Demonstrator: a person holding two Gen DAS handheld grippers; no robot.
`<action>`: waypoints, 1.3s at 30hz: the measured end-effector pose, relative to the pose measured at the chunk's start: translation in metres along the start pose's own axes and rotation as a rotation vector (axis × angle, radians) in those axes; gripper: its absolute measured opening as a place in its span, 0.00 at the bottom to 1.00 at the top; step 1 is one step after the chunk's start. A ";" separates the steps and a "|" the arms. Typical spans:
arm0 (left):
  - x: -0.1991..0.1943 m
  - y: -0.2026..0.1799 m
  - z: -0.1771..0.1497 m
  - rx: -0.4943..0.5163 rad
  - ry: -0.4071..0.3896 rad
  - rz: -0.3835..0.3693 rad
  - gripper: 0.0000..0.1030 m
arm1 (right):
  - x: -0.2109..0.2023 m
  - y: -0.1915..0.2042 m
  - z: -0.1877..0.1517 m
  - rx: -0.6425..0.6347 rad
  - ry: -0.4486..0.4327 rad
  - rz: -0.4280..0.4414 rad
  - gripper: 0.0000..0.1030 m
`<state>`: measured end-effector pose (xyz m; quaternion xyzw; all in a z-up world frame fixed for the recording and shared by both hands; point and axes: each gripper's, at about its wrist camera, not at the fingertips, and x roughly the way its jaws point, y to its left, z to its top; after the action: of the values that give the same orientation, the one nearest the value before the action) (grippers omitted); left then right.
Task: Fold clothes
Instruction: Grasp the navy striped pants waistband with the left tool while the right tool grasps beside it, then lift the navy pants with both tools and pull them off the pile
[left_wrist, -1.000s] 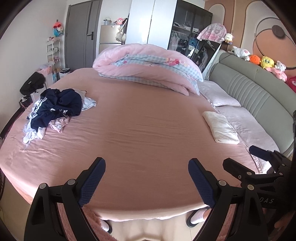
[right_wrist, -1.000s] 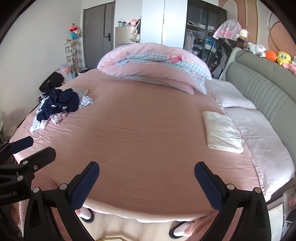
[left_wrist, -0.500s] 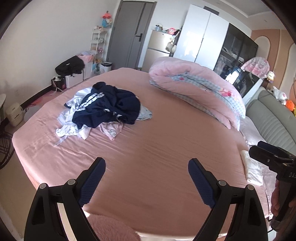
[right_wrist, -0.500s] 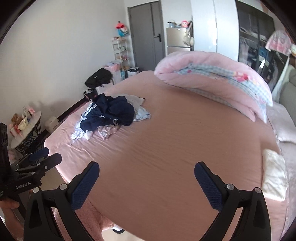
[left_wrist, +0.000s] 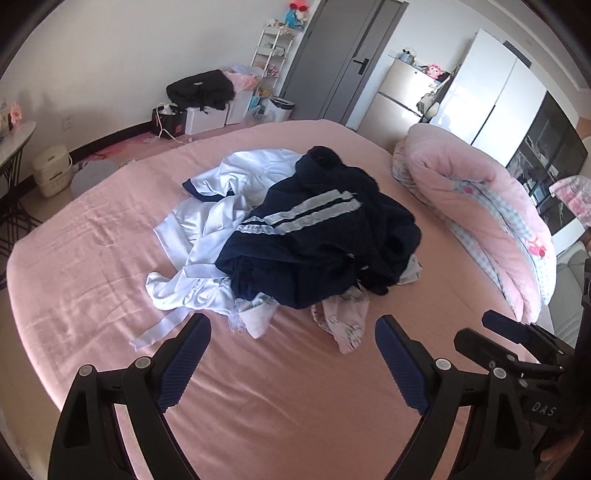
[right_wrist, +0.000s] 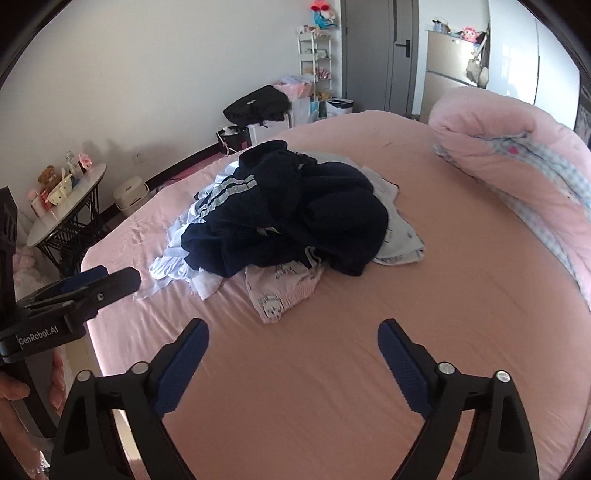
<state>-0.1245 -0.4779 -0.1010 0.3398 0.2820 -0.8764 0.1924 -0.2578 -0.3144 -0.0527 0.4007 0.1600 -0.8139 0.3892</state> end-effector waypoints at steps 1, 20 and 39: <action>0.013 0.008 0.005 -0.016 0.011 -0.009 0.84 | 0.016 0.002 0.010 -0.001 0.004 -0.010 0.67; 0.088 -0.003 0.021 0.097 0.076 -0.086 0.16 | 0.129 0.004 0.050 0.007 0.084 0.221 0.10; -0.051 -0.124 -0.083 0.237 0.165 -0.239 0.16 | -0.065 -0.025 -0.042 0.037 0.024 0.363 0.05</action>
<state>-0.1143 -0.3237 -0.0702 0.3949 0.2302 -0.8892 0.0219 -0.2303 -0.2412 -0.0303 0.4396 0.0750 -0.7283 0.5202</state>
